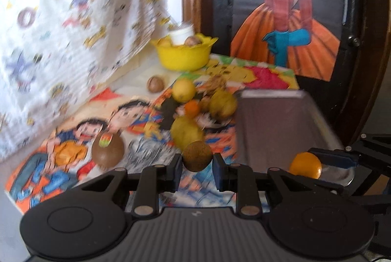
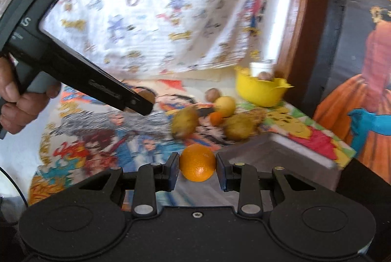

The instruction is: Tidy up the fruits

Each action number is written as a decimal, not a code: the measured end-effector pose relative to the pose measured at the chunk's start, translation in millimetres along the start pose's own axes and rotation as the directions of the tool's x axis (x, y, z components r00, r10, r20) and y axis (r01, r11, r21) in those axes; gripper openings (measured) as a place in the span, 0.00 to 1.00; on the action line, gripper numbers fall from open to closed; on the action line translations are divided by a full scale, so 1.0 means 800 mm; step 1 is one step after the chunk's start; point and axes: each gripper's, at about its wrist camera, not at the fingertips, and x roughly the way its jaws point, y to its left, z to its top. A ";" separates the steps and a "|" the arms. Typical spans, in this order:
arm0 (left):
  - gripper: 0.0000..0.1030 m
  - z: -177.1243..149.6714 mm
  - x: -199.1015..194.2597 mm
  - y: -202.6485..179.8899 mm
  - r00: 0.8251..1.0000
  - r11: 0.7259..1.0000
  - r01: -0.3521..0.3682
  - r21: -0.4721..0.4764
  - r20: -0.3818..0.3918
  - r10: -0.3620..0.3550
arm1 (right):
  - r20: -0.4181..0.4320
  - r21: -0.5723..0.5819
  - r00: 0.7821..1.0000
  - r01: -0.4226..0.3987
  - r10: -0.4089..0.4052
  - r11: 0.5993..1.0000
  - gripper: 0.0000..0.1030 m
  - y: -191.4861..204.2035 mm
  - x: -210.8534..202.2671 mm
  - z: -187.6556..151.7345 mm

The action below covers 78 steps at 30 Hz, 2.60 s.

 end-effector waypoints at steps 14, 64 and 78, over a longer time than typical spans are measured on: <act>0.28 0.097 0.127 -0.083 0.982 0.980 0.164 0.108 0.080 -0.173 | 0.022 0.016 0.991 0.133 -0.134 0.991 0.33 -0.203 0.081 -0.012; 0.82 0.122 0.249 -0.081 0.985 0.984 0.173 -0.034 -0.010 -0.173 | -0.027 0.066 0.969 0.245 -0.244 0.967 0.69 -0.215 0.115 -0.020; 1.00 0.065 0.078 -0.038 0.984 0.988 0.129 -0.080 0.132 -0.118 | 0.064 0.154 0.977 0.194 -0.206 0.969 0.97 -0.110 -0.005 0.007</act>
